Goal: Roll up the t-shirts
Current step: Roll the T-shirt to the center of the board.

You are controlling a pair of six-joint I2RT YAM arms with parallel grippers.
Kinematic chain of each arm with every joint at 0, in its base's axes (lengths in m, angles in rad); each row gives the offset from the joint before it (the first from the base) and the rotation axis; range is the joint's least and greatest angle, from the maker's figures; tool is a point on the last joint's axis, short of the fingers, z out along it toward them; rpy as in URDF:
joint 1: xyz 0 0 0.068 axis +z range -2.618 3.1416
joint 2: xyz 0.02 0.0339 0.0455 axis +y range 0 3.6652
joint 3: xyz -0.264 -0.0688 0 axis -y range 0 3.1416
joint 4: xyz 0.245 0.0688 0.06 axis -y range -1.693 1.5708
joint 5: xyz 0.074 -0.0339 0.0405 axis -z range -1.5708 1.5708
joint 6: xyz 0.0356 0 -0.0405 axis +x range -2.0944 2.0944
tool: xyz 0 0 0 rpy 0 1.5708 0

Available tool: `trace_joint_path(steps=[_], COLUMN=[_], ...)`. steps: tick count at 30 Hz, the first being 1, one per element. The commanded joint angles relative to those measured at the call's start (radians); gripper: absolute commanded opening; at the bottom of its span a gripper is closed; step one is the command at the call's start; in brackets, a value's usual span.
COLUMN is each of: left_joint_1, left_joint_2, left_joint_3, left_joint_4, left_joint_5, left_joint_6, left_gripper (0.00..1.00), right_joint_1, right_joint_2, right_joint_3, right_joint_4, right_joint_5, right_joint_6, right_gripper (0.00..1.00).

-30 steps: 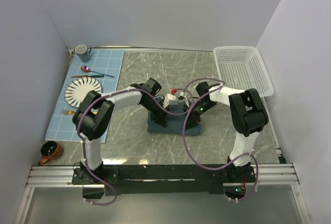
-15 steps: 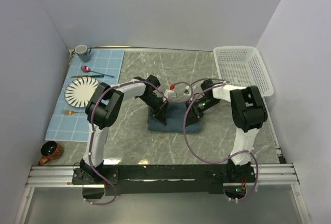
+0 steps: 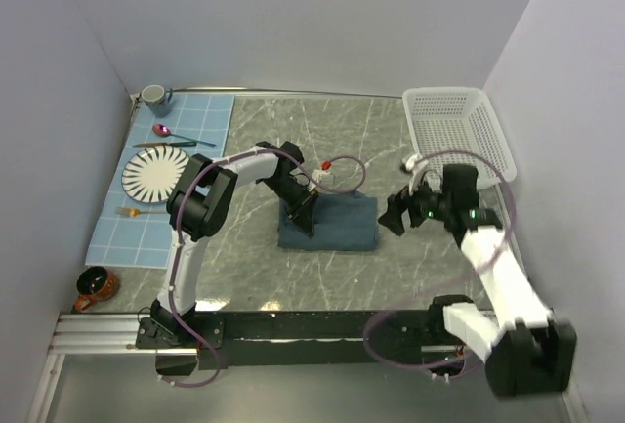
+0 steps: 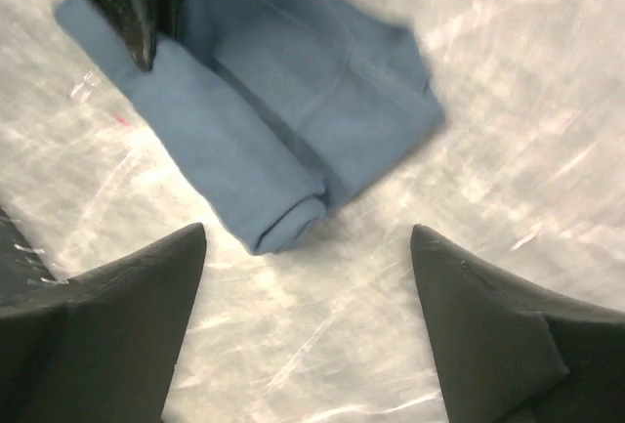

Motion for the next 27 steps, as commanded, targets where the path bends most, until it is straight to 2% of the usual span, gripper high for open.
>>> trace_joint_path(steps=[1,2,3,5,7,9,10,14,18,27], left_joint_1=[0.001,0.001,0.001,0.001,0.001,0.001,0.000,0.000,0.001,0.000], left_joint_2=[0.047,0.041,0.041,0.036,0.035,0.036,0.039,0.042,0.042,0.039], left_joint_3=[-0.036,-0.044,-0.044,-0.047,-0.047,-0.047,-0.048,-0.057,-0.074,-0.088], left_joint_4=[-0.034,-0.031,-0.024,-0.013,0.012,0.024,0.029,0.032,0.021,0.033], left_joint_5=[-0.164,-0.168,-0.174,-0.171,-0.165,-0.161,-0.153,-0.139,-0.139,-0.110], left_joint_6=[0.038,0.035,0.024,0.005,-0.008,-0.031,-0.036,-0.059,-0.055,-0.079], left_gripper=[0.10,0.11,0.11,0.11,0.11,0.11,0.11,0.11,0.11,0.12], right_joint_1=[0.205,0.331,0.390,0.540,0.621,0.691,0.701,0.722,0.747,0.759], right_joint_2=[-0.279,-0.325,-0.410,-0.471,-0.490,-0.455,-0.433,-0.288,-0.154,0.233], right_joint_3=[-0.179,-0.253,-0.291,-0.411,-0.507,-0.566,-0.598,-0.631,-0.684,-0.726], right_joint_4=[0.186,0.225,0.312,0.395,0.478,0.664,0.702,0.832,1.039,1.387], right_joint_5=[0.193,0.287,0.332,0.427,0.478,0.540,0.537,0.489,0.515,0.584], right_joint_6=[-0.180,-0.211,-0.294,-0.395,-0.554,-0.627,-0.697,-0.788,-0.882,-0.994], right_gripper=[1.00,1.00,1.00,1.00,1.00,1.00,1.00,0.99,0.98,0.91])
